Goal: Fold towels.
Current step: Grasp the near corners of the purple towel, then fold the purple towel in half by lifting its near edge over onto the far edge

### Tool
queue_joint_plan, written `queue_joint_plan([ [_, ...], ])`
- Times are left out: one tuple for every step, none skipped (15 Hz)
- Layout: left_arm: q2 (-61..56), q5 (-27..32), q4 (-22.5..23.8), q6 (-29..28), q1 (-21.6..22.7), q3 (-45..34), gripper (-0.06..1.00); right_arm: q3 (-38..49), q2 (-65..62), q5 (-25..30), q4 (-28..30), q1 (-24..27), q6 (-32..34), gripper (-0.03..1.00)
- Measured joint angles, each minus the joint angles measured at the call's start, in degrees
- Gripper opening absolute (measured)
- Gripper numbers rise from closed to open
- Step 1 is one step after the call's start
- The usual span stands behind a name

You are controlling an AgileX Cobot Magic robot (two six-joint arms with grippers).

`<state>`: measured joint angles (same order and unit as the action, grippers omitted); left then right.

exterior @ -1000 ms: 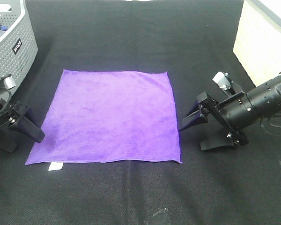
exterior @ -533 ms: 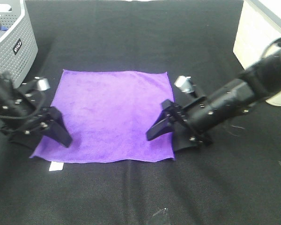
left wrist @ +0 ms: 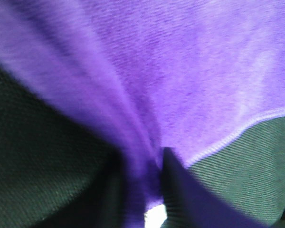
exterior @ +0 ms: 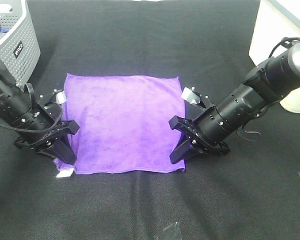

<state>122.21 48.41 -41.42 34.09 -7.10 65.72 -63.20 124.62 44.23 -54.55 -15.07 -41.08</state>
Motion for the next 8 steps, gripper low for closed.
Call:
queue_joint_plan([
  [0.06,0.11,0.00,0.00,0.00,0.00,0.00,-0.34,0.00,0.57,0.86,0.00,0.06,0.01],
  [0.06,0.97,0.00,0.00,0.00,0.00,0.00,-0.34,-0.74,1.60,2.92,0.00,1.03,0.01],
  [-0.40,1.78,0.69,0.00,-0.11,0.00,0.00,-0.17,-1.66,2.29,5.61,-0.17,2.81,0.01],
  [-1.26,2.64,2.98,-0.29,-0.34,-0.29,0.00,-0.06,-3.15,3.95,8.71,-0.23,4.98,0.01],
  [-2.52,3.50,5.21,-1.72,-0.46,-0.57,0.00,-0.06,-5.16,6.82,11.29,-0.34,7.56,0.01],
  [-4.53,4.58,7.39,-3.90,-0.46,-0.63,0.00,-0.06,-7.16,9.00,12.83,-0.40,9.51,0.01],
  [-6.53,6.30,8.77,-5.79,-0.34,-0.63,0.00,-0.06,-9.51,10.83,13.81,-0.57,11.34,0.01],
  [-8.25,8.02,9.57,-7.28,-0.11,-0.63,0.00,-0.06,-11.63,11.69,14.32,-0.57,12.78,0.01],
])
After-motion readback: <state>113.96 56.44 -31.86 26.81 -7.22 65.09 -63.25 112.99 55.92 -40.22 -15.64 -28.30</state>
